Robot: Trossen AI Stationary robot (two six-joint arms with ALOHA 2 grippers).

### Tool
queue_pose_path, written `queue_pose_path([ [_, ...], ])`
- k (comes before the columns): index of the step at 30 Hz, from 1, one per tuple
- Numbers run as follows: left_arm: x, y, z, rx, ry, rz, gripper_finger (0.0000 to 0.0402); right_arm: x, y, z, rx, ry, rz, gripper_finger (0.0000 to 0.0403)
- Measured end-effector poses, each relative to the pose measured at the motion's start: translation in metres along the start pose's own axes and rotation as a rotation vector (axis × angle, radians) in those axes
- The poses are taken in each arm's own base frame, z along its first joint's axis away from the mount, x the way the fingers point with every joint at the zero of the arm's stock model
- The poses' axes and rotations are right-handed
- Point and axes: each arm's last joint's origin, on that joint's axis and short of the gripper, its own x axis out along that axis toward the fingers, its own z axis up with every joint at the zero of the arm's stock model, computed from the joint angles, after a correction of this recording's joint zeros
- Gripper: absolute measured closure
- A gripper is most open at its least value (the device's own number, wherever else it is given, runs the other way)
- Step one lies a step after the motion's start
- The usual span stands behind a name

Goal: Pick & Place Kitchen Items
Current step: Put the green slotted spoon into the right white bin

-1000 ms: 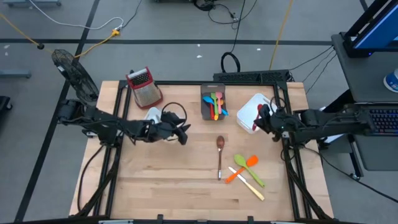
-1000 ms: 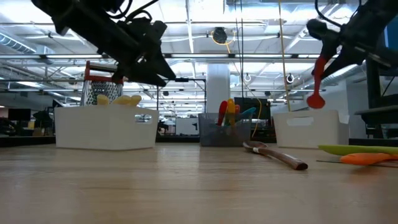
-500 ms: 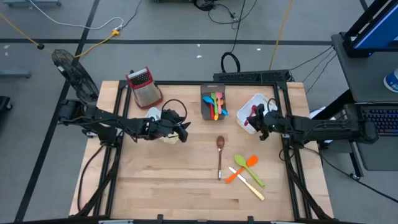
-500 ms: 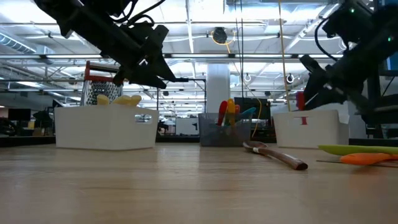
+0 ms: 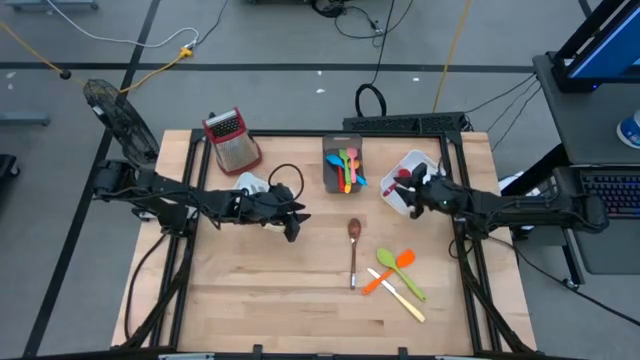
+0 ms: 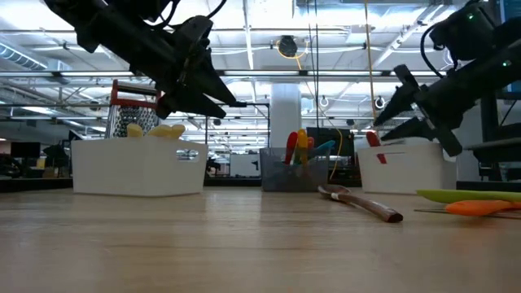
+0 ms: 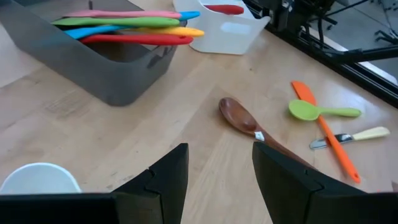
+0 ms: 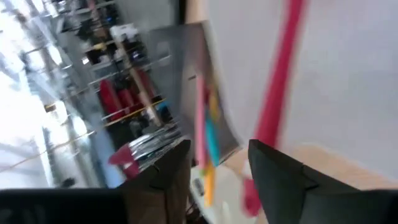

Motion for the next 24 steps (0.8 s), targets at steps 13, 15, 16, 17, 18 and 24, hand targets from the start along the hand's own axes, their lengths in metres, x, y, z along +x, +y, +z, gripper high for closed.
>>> queue_pose_path([
  [13,0.0,-0.001,-0.001,0.002,0.002,-0.002,0.022,-0.014,0.024,-0.032,-0.154,0.32,0.282,0.025],
  [15,-0.001,-0.002,-0.001,0.004,0.004,-0.007,0.022,-0.017,0.02,-0.037,-0.167,0.365,0.258,0.0257],
  [16,-0.001,-0.003,-0.002,0.006,0.005,-0.01,0.022,-0.018,0.017,-0.04,-0.169,0.389,0.245,0.0261],
  [17,-0.001,-0.004,-0.002,0.008,0.007,-0.013,0.022,-0.02,0.015,-0.043,-0.167,0.416,0.231,0.0264],
  [18,-0.001,-0.005,-0.003,0.01,0.009,-0.017,0.022,-0.023,0.013,-0.046,-0.166,0.441,0.216,0.0268],
  [24,-0.003,-0.009,-0.006,0.018,0.015,-0.032,0.022,-0.035,-0.001,-0.06,-0.193,0.639,0.107,0.0294],
])
